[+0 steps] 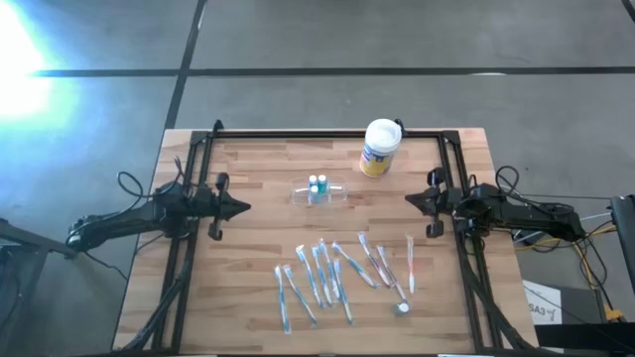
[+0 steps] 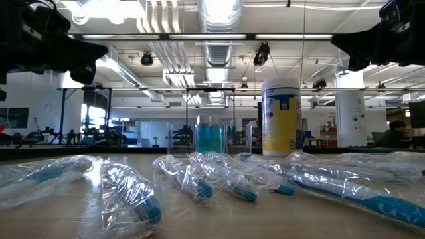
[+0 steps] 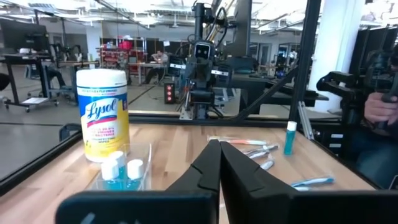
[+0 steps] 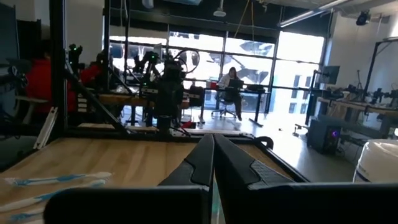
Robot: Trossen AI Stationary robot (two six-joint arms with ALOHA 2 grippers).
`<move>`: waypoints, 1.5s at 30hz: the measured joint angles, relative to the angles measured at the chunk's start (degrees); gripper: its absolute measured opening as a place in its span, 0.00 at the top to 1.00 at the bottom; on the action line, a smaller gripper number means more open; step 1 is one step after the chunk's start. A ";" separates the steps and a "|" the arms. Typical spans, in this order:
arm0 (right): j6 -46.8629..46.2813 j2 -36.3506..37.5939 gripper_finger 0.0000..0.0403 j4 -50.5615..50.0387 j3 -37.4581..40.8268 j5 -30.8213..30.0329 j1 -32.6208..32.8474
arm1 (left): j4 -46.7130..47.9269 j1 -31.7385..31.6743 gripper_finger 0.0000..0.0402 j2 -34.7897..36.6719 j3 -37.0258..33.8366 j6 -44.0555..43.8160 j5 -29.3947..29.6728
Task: Pick & Place toothbrushing station
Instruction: Put the blue mouthwash bottle into the transparent organizer
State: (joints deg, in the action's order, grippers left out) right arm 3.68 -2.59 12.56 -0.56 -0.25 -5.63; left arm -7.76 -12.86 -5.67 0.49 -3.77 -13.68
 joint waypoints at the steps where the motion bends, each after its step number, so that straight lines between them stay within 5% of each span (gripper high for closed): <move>1: -0.03 -0.18 0.98 0.13 0.00 -0.34 -0.01 | 0.22 0.00 0.98 0.00 0.00 0.06 0.12; 11: -5.47 -8.84 0.98 -9.67 -11.21 -4.65 0.52 | 0.48 0.00 0.99 0.60 0.18 0.22 3.79; 21: -17.80 -30.31 0.98 -46.60 -38.22 -14.74 5.27 | 0.49 0.00 0.96 1.11 0.37 -2.76 5.23; 30: -40.19 -47.00 0.98 -77.48 -56.79 -14.46 14.44 | 1.76 -0.02 0.96 1.05 0.20 -3.55 5.22; 45: -69.11 -72.38 0.90 -90.25 -77.30 -3.65 34.22 | 5.48 -0.02 0.96 1.05 0.20 -2.75 4.80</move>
State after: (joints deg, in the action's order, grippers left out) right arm -65.43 -74.97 -77.69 -77.86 -3.89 28.59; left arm -2.28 -12.88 -4.62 0.69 -6.52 -8.88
